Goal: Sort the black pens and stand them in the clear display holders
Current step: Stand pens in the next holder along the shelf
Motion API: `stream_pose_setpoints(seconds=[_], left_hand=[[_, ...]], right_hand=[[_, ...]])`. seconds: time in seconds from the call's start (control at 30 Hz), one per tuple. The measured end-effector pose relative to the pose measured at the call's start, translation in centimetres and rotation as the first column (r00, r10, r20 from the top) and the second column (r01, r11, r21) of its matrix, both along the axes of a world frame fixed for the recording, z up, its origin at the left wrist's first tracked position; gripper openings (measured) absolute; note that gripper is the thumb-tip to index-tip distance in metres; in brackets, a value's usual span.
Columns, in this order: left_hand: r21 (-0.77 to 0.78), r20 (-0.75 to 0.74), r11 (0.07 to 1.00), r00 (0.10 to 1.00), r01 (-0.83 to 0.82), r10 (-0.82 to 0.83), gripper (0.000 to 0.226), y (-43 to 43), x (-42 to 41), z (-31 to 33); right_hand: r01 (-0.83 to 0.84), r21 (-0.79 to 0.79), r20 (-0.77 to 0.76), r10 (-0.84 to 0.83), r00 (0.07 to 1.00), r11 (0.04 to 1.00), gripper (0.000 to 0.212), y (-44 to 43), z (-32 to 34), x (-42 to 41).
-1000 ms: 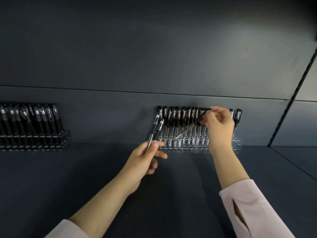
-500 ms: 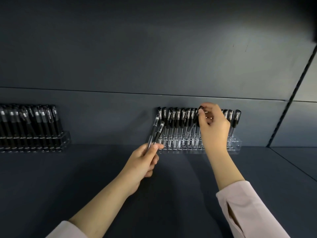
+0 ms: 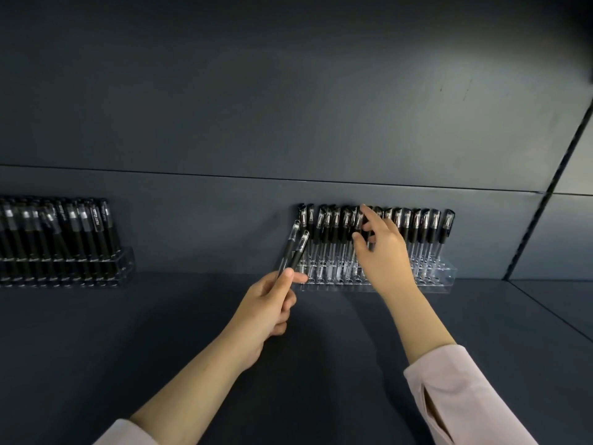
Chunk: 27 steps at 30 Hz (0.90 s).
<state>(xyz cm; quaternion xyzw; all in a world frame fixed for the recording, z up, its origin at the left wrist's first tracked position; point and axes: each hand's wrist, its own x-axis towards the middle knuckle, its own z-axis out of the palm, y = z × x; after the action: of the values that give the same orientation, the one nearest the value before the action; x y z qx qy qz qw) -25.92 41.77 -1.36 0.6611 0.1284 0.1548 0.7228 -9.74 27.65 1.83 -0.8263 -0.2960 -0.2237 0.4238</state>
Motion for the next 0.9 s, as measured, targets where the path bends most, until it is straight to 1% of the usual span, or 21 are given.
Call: stream_pose_setpoints(seconds=[0.07,0.13,0.2,0.27,0.33,0.37,0.43,0.5,0.57,0.63,0.77,0.83,0.9], left_hand=[[-0.008,-0.004,1.000,1.000,-0.004,0.004,0.030,0.0,0.0,0.0],[-0.018,0.000,1.000,1.000,-0.006,0.006,0.029,0.0,0.1,0.0],[-0.025,0.007,1.000,1.000,-0.005,0.005,0.028,0.1,0.1,0.0],[-0.026,0.014,1.000,1.000,-0.003,0.004,0.027,0.1,0.1,0.0],[-0.029,0.020,1.000,1.000,0.001,-0.001,0.028,0.1,0.2,-0.1],[-0.032,0.024,0.999,1.000,0.004,-0.003,0.028,0.1,0.2,-0.1],[-0.031,0.027,1.000,1.000,0.006,-0.005,0.028,0.0,0.2,-0.1],[-0.028,0.029,1.000,1.000,0.007,-0.006,0.028,-0.1,0.2,0.0],[-0.038,0.038,0.999,0.999,0.006,-0.004,0.028,-0.2,0.2,0.1],[-0.045,0.053,0.999,0.999,0.011,-0.009,0.029,-0.2,0.1,0.2],[-0.021,0.071,0.999,0.997,0.040,-0.038,0.029,-0.3,-0.1,0.4],[-0.008,0.068,0.998,0.996,0.055,-0.054,0.029,-0.5,-0.2,0.4],[0.002,0.069,0.998,0.996,0.061,-0.060,0.029,-0.5,-0.2,0.4]], right_hand=[[-0.008,-0.017,-0.032,0.008,0.999,1.000,0.058,-0.1,0.0,-0.1],[-0.012,-0.025,-0.022,0.011,1.000,1.000,0.061,-0.1,0.0,-0.5],[-0.012,0.014,0.009,0.012,1.000,1.000,0.061,0.0,0.3,-1.0],[-0.019,0.080,0.073,0.013,0.997,0.997,0.054,0.3,0.6,-1.6],[-0.058,0.115,0.112,0.045,0.993,0.992,0.038,0.7,1.1,-2.1],[-0.102,0.119,0.094,0.091,0.991,0.988,0.030,1.0,1.3,-2.5],[-0.236,0.124,-0.044,0.243,0.969,0.964,0.020,1.5,1.8,-3.5],[-0.363,0.149,-0.202,0.388,0.900,0.920,0.016,2.0,2.0,-4.3],[-0.425,0.185,-0.274,0.462,0.844,0.886,0.013,2.2,2.0,-4.8],[-0.445,0.239,-0.316,0.503,0.805,0.863,0.012,2.4,2.1,-5.1],[-0.385,0.367,-0.414,0.519,0.748,0.847,0.023,2.8,2.0,-5.5],[-0.376,0.445,-0.438,0.564,0.701,0.813,0.022,3.0,2.1,-5.6],[-0.367,0.496,-0.443,0.593,0.673,0.787,0.022,3.0,2.2,-5.8]])
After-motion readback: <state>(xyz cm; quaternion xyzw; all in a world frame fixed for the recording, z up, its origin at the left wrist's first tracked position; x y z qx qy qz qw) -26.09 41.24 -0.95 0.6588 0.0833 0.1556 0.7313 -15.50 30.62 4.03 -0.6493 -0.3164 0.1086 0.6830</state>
